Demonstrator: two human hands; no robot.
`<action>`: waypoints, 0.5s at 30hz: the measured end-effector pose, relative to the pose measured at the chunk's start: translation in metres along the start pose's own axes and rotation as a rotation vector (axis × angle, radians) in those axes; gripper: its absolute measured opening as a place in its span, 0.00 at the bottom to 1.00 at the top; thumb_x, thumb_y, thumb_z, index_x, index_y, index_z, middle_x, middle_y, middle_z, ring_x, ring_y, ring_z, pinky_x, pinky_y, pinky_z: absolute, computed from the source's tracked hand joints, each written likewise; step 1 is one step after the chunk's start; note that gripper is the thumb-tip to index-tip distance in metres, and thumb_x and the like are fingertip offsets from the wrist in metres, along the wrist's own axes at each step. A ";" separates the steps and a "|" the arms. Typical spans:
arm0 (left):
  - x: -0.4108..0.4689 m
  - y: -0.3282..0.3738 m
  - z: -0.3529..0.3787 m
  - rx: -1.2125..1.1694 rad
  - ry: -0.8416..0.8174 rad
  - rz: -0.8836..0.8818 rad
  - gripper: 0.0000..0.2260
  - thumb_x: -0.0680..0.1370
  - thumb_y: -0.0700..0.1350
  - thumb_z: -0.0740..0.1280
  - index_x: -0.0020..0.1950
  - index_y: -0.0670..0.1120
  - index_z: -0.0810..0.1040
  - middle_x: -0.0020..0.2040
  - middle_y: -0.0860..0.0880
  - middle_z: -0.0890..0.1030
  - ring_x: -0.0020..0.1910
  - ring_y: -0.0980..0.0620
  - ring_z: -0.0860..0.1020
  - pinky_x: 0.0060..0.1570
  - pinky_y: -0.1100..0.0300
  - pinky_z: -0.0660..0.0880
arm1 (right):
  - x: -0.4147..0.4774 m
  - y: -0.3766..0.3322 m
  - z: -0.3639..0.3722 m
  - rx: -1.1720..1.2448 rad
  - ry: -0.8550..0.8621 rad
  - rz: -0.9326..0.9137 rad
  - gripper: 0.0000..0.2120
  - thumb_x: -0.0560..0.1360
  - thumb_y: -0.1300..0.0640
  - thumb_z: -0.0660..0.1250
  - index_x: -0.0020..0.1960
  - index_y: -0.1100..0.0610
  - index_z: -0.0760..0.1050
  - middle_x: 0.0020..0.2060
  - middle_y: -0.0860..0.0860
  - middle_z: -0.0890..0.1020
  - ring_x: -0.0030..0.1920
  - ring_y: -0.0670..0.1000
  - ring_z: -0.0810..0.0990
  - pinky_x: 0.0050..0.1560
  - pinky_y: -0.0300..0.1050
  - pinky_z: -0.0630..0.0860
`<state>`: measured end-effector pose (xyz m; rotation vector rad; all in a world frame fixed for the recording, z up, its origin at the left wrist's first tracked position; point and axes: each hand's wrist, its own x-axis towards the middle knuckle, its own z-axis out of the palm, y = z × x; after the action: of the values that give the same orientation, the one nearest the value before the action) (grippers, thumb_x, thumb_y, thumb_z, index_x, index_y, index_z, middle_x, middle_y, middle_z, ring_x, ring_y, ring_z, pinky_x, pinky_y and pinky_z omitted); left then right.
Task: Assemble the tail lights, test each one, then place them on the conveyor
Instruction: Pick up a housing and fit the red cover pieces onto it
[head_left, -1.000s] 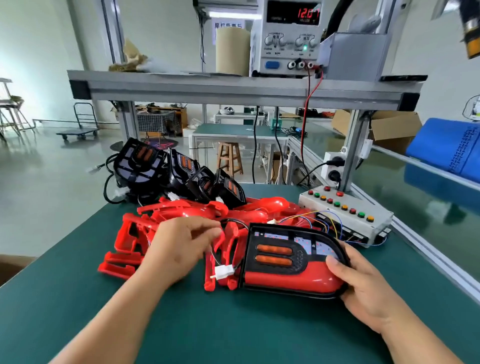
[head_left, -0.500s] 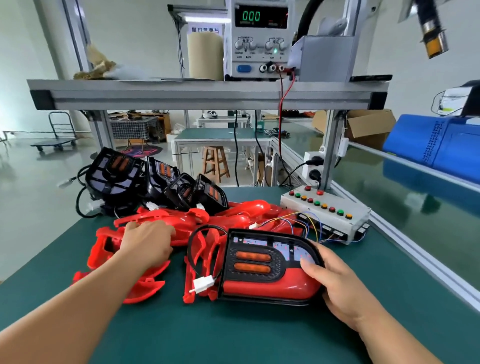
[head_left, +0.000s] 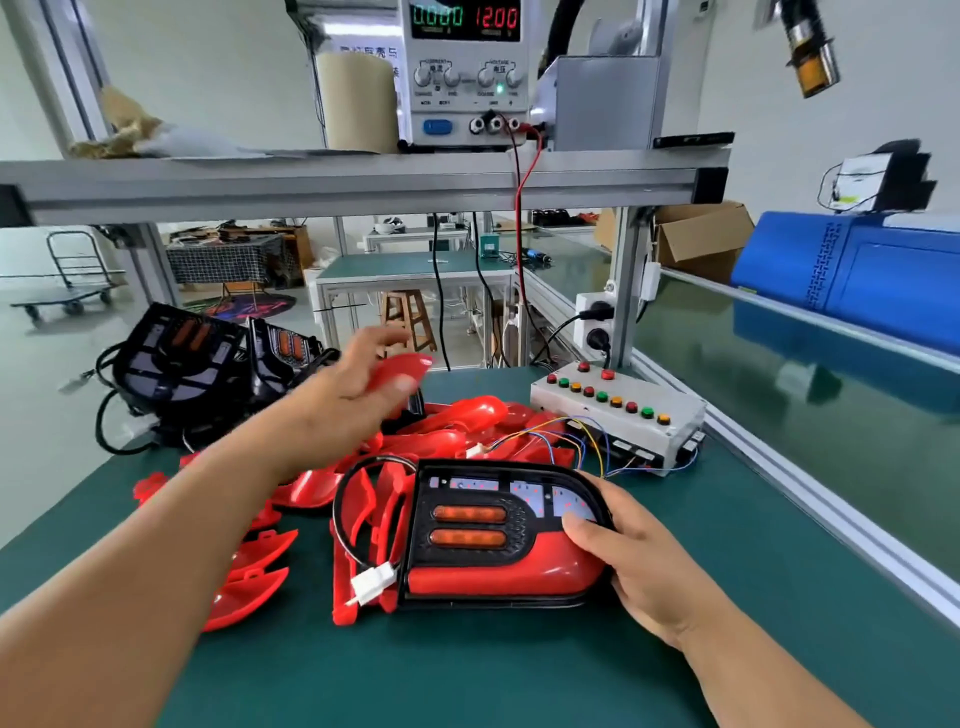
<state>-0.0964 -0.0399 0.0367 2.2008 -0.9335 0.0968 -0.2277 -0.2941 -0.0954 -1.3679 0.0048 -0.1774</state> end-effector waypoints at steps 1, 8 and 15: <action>0.005 0.011 0.010 0.081 -0.063 0.043 0.19 0.79 0.54 0.64 0.64 0.60 0.58 0.49 0.58 0.76 0.43 0.60 0.78 0.41 0.71 0.73 | 0.000 0.000 0.000 0.000 -0.007 -0.002 0.26 0.70 0.58 0.70 0.67 0.54 0.72 0.59 0.54 0.82 0.61 0.56 0.80 0.61 0.53 0.77; 0.025 0.048 0.077 0.374 -0.394 0.350 0.20 0.77 0.52 0.68 0.63 0.59 0.61 0.55 0.55 0.77 0.50 0.57 0.76 0.52 0.62 0.72 | 0.000 -0.002 0.000 -0.040 -0.019 0.003 0.24 0.71 0.57 0.70 0.66 0.52 0.72 0.59 0.52 0.82 0.60 0.53 0.81 0.59 0.48 0.78; 0.036 0.038 0.085 0.608 -0.437 0.482 0.21 0.78 0.57 0.65 0.71 0.62 0.68 0.64 0.61 0.66 0.60 0.62 0.67 0.56 0.74 0.56 | -0.003 -0.005 0.001 -0.069 0.032 0.048 0.24 0.77 0.63 0.69 0.70 0.54 0.68 0.61 0.51 0.80 0.60 0.50 0.80 0.64 0.48 0.76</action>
<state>-0.1117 -0.1343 0.0092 2.5358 -1.8728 0.1417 -0.2307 -0.2935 -0.0909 -1.4325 0.0714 -0.1599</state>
